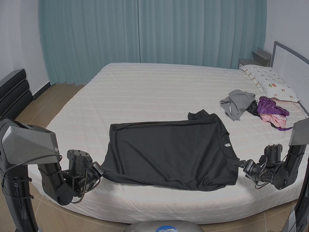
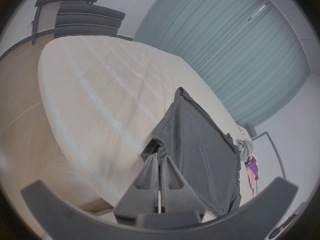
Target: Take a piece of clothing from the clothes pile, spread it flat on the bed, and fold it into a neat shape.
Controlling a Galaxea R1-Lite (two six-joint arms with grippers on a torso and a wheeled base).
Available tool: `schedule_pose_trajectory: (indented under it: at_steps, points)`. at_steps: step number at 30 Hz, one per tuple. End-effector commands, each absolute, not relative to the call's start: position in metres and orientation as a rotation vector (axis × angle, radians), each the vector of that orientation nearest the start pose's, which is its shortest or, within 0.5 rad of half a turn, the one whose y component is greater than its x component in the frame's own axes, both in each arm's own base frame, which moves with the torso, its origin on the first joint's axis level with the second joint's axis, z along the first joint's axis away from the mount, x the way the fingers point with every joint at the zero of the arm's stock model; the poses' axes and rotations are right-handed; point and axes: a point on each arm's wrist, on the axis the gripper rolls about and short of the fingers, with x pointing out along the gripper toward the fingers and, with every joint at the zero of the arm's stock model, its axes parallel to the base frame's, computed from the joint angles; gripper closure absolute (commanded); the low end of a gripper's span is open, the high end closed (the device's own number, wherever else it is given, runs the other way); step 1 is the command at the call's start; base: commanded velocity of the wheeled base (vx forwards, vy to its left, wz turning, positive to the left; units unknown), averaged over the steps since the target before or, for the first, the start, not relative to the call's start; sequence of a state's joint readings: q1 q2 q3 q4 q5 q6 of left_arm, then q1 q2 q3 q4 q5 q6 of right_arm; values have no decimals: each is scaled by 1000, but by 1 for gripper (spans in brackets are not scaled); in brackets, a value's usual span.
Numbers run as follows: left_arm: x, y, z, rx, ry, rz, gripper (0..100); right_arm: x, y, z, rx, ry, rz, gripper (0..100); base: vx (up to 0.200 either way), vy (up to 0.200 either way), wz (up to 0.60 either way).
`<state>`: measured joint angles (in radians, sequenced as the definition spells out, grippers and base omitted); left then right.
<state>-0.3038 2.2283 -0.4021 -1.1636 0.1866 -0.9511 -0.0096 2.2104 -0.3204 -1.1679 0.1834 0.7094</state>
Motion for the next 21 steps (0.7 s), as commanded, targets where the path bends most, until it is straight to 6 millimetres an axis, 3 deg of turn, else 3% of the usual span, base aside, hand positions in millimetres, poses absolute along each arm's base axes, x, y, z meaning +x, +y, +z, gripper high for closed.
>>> schedule_pose_trajectory:
  at_steps: [1,6,7,14,21]
  points:
    - [279,-81,-9,-765,627,198,100,269,4,-28,735,801,-106,0,0,0,0]
    - [276,-80,-11,-777,641,208,100,271,15,-34,718,829,-76,0,0,0,0]
    - [276,-80,-10,-780,641,209,100,270,18,-37,710,844,-68,100,0,0,0]
    - [271,-79,-10,-777,649,212,100,280,24,-43,698,839,-44,100,0,0,0]
    - [278,-80,-5,-783,619,201,100,292,17,-19,730,732,-15,100,0,0,0]
